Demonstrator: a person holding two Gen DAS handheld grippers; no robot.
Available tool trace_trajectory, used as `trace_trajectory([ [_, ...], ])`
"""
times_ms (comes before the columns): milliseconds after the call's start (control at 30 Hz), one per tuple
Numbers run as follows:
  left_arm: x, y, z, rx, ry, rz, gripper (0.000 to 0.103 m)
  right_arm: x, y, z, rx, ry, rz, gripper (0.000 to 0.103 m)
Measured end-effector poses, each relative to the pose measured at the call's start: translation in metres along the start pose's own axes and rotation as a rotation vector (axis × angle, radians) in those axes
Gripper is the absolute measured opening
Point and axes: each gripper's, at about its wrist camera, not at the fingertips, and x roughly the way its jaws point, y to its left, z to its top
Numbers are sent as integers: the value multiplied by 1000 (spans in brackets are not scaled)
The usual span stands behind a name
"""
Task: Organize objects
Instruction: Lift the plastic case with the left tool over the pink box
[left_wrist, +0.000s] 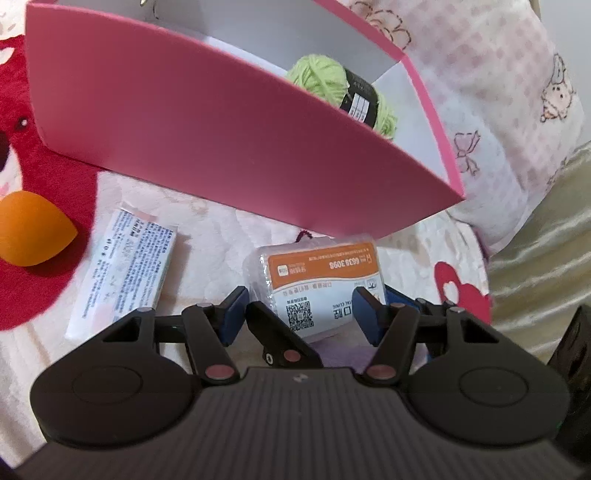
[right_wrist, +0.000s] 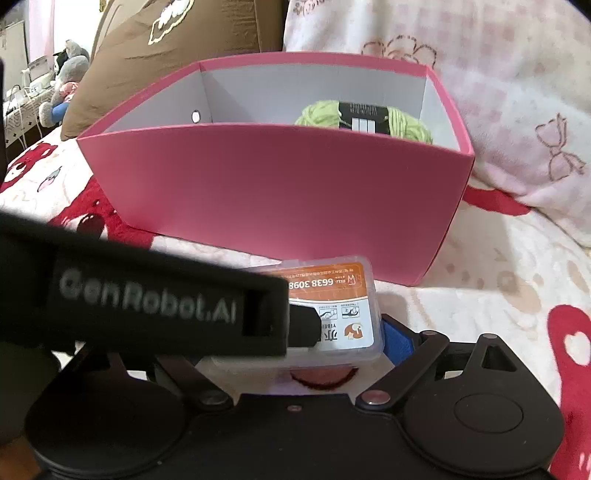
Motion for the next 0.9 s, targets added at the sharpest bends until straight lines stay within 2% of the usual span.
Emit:
trace_trajectory([
  [200,-26,-8,6,55,6,5,60,-19,14,6,25,-24,-21,94],
  [400,-49,-8,13,69,21,-10,60,-40,29,15,40,-20,-39,95],
  [633,-83,-11,23,173,-3,14,58,-55,50,25,38,-19,-16,95],
  [900,-120,-12,36,169,1,11,58,-72,66,42,78,5,4,95],
])
